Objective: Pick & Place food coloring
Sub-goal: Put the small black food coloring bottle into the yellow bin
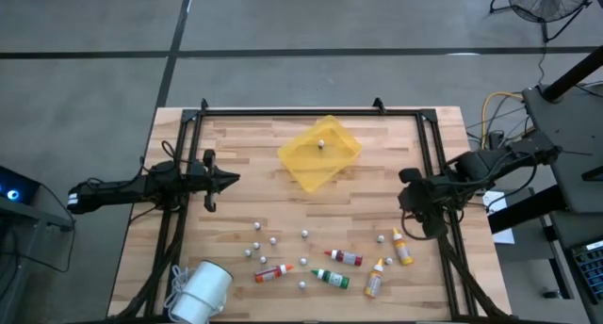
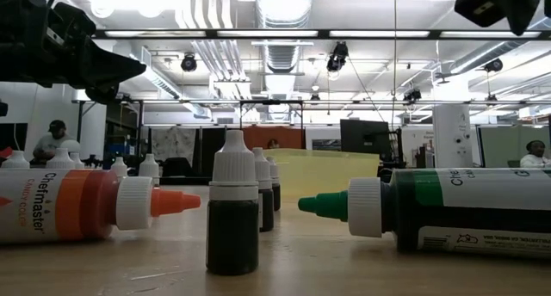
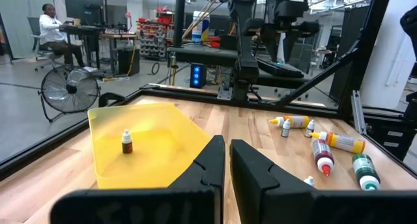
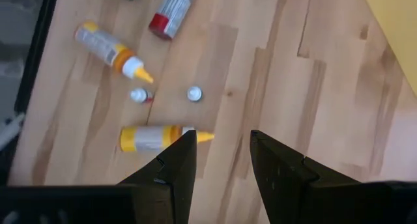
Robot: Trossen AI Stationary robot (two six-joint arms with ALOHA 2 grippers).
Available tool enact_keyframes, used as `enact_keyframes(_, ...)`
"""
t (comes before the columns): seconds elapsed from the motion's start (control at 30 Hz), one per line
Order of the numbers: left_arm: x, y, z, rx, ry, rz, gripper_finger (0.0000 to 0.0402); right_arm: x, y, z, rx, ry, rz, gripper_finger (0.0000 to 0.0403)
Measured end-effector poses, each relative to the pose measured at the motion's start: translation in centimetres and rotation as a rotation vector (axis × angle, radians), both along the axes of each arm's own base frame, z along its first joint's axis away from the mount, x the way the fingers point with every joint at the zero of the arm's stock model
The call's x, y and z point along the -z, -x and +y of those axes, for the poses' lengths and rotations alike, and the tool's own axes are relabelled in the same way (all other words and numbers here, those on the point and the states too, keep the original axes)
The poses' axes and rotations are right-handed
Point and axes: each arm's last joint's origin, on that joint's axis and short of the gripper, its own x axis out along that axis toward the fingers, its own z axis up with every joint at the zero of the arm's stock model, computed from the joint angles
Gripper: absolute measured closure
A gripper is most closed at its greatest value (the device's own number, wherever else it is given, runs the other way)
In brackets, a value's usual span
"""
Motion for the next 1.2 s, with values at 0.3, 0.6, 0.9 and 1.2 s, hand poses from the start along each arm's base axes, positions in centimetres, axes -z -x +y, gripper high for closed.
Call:
enact_keyframes(0.3, 0.0, 0.0, 0.0, 0.001, 0.0, 0.0, 0.0402, 1.4, -0.6, 0.9, -0.229, 0.097, 0.032, 0.0268)
enact_keyframes(0.6, 0.0, 0.0, 0.0, 0.0, 0.0, 0.0, 0.0402, 1.7, -2.9, 2.5, -0.372, 0.157, 0.071, 0.0268)
enact_keyframes(0.9, 0.0, 0.0, 0.0, 0.0, 0.0, 0.0, 0.0402, 0.8, -4.9, 4.2, -0.404, 0.159, 0.069, 0.0268)
enact_keyframes(1.2, 0.0, 0.0, 0.0, 0.0, 0.0, 0.0, 0.0402, 1.4, -6.5, 5.6, -0.431, 0.174, 0.11, 0.0268)
